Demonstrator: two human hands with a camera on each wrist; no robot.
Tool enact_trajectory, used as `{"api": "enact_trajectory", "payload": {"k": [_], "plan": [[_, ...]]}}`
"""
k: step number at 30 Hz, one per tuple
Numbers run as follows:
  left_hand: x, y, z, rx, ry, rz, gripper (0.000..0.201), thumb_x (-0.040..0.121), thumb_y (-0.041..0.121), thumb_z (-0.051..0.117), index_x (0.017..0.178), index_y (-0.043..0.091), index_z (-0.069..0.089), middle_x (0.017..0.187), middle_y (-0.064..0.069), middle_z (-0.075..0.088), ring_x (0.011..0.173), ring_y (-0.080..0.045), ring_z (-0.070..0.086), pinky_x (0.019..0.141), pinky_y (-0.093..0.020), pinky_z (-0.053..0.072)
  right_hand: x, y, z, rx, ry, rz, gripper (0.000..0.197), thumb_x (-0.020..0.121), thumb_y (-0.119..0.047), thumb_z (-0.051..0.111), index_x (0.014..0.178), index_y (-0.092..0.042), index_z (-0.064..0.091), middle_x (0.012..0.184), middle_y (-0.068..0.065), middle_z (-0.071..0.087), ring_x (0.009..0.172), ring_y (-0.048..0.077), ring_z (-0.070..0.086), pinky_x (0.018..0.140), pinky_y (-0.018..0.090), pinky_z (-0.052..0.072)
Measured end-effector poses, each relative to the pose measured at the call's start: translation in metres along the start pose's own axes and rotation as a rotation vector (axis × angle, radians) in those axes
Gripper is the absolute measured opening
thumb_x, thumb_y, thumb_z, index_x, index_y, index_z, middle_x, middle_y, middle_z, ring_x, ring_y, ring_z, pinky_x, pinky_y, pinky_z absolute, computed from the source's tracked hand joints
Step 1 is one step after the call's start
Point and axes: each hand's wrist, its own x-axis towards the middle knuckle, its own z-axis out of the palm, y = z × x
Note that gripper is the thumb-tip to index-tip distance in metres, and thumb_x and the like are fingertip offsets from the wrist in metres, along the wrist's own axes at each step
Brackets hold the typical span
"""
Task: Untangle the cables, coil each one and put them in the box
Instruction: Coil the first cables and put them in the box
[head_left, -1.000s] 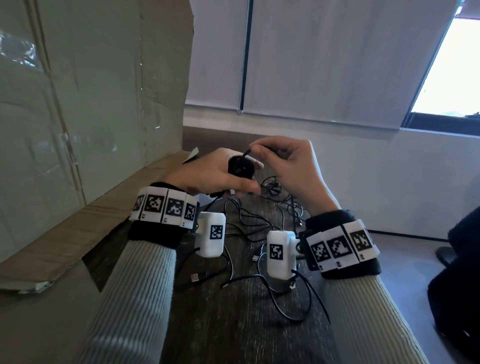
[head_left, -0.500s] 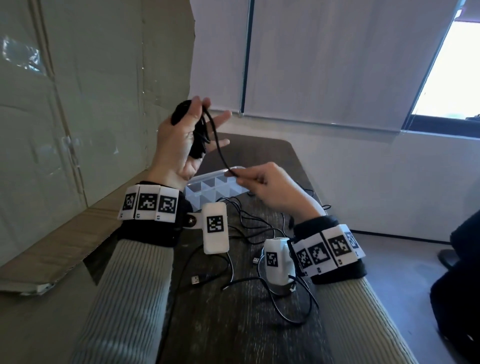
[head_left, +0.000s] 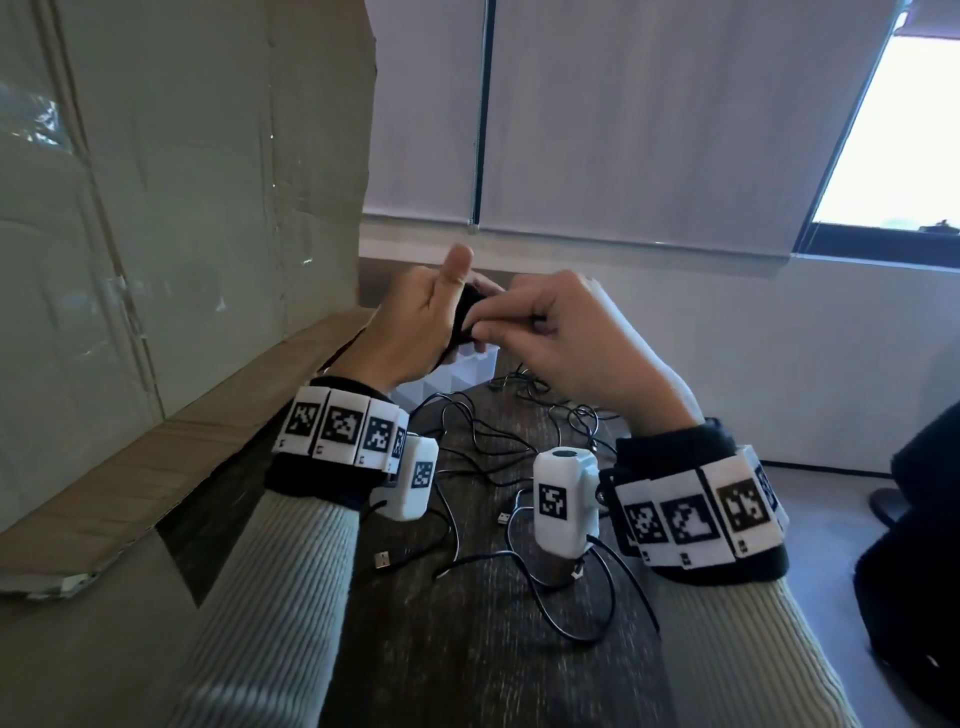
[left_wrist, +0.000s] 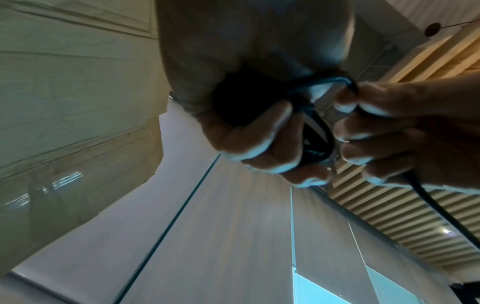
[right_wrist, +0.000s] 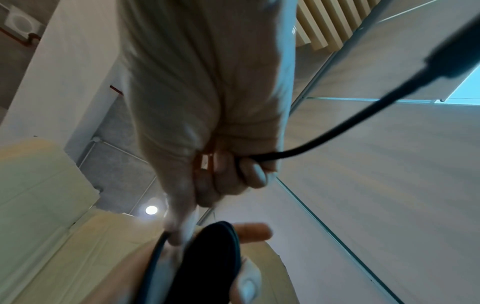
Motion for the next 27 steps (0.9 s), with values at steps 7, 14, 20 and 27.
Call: {"api": "enact_trajectory", "payload": {"k": [7,14,20,27], "plan": [[-0.007,0.016,0.009,-0.124,-0.254,-0.092,0.091,0.076,0.069,0.002,0.112,0.014,0.065,0.061,-0.016,0.061,0.044,-0.013,0.052,0.040,-0.019,0.038,0.004,0.018,-0.001,0.226,0.220,0.074,0.012,0.085,-0.013,0.069,0.092,-0.018,0.077,0.086,-0.004,0.075,0.084,0.011,0.071,0.085,0.040,0.058],[-0.005,0.022,0.006,0.000,-0.208,-0.145,0.074,0.100,0.049,0.007,0.134,-0.005,0.044,0.065,-0.011,0.067,0.045,-0.016,0.059,0.044,-0.025,0.047,-0.007,0.015,-0.010,0.356,-0.071,0.144,0.016,0.089,-0.036,0.066,0.101,-0.032,0.075,0.080,-0.017,0.061,0.078,-0.003,0.055,0.073,0.014,0.044],[-0.009,0.024,0.002,-0.117,-0.211,-0.134,0.044,0.097,0.054,0.014,0.090,0.036,0.054,0.050,-0.004,0.055,0.036,-0.013,0.048,0.040,-0.023,0.034,-0.003,0.013,-0.005,0.271,-0.089,0.110,0.029,0.076,-0.046,0.075,0.105,-0.046,0.070,0.098,-0.002,0.062,0.096,0.028,0.060,0.086,0.040,0.053],[-0.005,0.022,0.004,-0.124,-0.189,-0.124,0.059,0.101,0.048,0.012,0.131,0.009,0.045,0.052,-0.009,0.053,0.038,-0.015,0.046,0.036,-0.020,0.035,-0.001,0.017,-0.003,0.152,0.013,0.027,0.031,0.083,-0.031,0.066,0.112,-0.025,0.073,0.092,-0.002,0.069,0.084,0.021,0.064,0.081,0.039,0.052]]}}
